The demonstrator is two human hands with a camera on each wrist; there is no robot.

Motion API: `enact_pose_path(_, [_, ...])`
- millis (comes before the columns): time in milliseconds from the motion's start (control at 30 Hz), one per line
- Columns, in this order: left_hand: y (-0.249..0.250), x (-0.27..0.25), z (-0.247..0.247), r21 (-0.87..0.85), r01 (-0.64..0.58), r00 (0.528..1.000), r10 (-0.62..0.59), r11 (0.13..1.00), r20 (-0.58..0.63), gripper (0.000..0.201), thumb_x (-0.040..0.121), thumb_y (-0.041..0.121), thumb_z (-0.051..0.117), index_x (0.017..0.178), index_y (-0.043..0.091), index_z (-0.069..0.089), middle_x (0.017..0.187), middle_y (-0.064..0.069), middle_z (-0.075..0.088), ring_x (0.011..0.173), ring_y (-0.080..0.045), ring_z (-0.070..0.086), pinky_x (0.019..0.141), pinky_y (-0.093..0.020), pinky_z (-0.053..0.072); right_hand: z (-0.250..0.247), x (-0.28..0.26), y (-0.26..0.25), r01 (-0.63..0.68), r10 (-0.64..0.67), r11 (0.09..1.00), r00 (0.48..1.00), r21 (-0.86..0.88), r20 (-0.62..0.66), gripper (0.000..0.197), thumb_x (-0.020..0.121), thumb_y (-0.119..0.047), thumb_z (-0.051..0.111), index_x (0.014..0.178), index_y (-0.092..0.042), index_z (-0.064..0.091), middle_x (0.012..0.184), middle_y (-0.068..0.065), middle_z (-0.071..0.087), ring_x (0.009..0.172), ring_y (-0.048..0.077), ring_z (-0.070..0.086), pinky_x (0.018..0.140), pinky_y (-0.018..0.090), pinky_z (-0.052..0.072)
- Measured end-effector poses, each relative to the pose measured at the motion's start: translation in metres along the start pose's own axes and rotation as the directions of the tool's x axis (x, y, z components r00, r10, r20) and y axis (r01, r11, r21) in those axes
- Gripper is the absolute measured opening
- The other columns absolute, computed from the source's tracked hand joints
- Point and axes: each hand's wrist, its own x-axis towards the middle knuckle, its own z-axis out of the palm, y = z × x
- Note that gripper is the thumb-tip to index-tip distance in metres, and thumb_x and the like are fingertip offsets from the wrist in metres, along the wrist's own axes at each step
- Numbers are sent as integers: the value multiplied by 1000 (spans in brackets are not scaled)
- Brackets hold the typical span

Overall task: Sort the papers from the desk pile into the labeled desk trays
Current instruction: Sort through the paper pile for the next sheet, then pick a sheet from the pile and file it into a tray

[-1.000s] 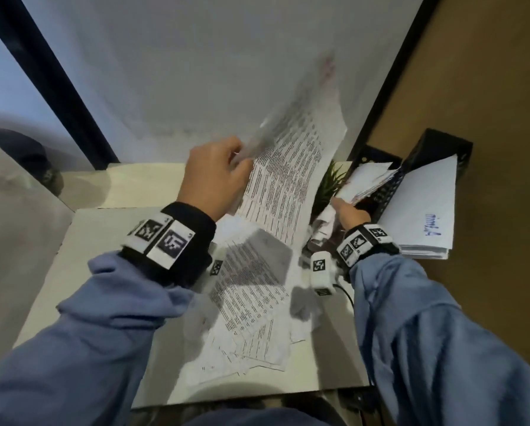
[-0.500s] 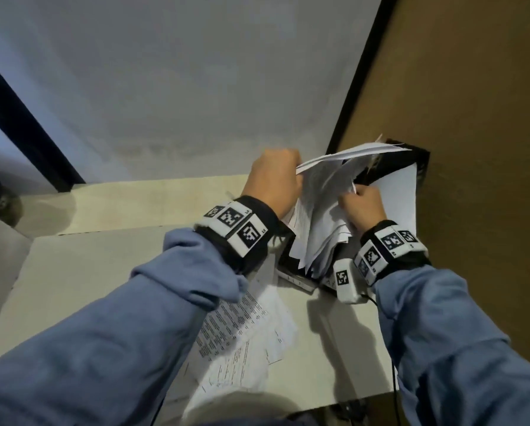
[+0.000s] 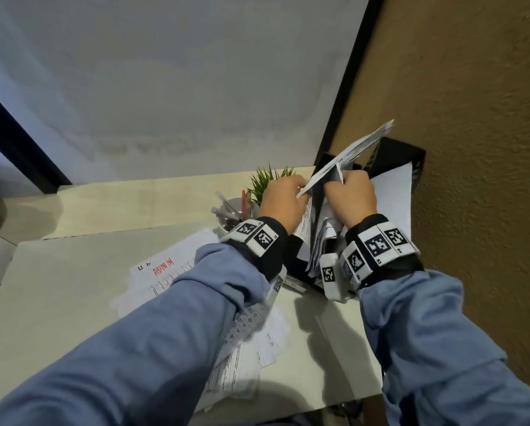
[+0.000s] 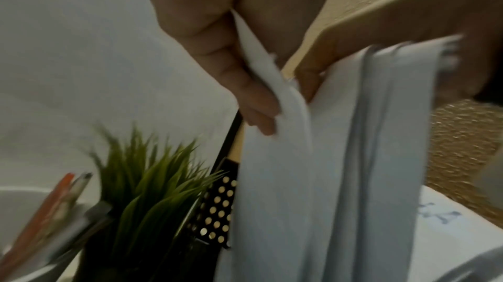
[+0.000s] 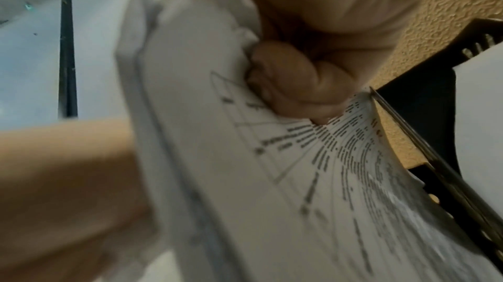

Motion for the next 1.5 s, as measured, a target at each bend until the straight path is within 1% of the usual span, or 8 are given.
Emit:
enact_pose_path(167, [-19,1,-12,-253,69,995,-86,965,-55,13,85,15,63,95,14,72,85,-1,72,80,-18,67,81,-36,55,-12,-1,-10,31,-32,999,999,-19,-33,18,78,-11,48,60,-13,49,61,2,47,67,27,50,63,30,37])
enact_pose_path(433, [-51,-1,14,312,1,965,-83,950,251,29,87,3,55,114,12,58,106,-12,67,98,-29,63,88,-38,49,50,-2,19,-83,106,969,991,-233,87,31,82,-16,52,110,-3,58,112,18,63,100,36,61,79,33,47])
enact_pose_path(733, [-64,-9,10,65,62,961,-77,996,267,40,96,29,45,134,19,49,127,-6,60,115,-21,56,99,-32,41,69,-4,35,-130,143,977,987,-167,73,39,84,-22,54,119,-6,53,118,19,61,108,36,58,89,35,46])
enact_pose_path(867, [-95,-44,-13,-376,287,958,-262,881,117,38,90,41,54,123,22,57,122,-2,62,108,-18,60,98,-38,48,72,-13,45,-67,66,997,997,25,40,31,85,-35,55,101,-12,66,97,9,69,92,27,63,79,29,47])
enact_pose_path(967, [-150,-88,-29,-418,460,850,-524,783,-47,20,90,23,57,107,15,63,112,-8,66,95,-20,63,88,-37,53,76,-49,53,184,-176,966,982,180,-63,19,89,-28,55,80,-13,63,65,-2,59,60,10,52,62,26,45])
enact_pose_path(1167, [-237,-171,-47,-229,834,436,-855,501,-282,42,85,12,56,124,2,46,132,-20,42,111,-41,52,97,-44,45,143,-113,103,254,-171,961,854,-108,492,14,87,-30,57,77,-20,60,77,2,62,71,16,58,68,28,49])
enact_pose_path(1400, [-252,-186,-52,-362,828,365,-902,427,-230,59,85,28,59,134,4,34,133,-21,48,115,-39,53,99,-43,44,196,-119,121,59,149,926,850,-374,505,14,83,-17,55,83,-11,43,96,16,49,88,23,51,74,31,44])
enact_pose_path(1500, [-254,-194,-53,-370,837,376,-915,403,-145,68,80,33,66,135,6,36,133,-16,51,116,-37,54,101,-41,44,201,-122,120,1,189,940,833,-342,520,30,85,-6,53,115,-6,56,126,17,55,118,29,53,94,30,44])
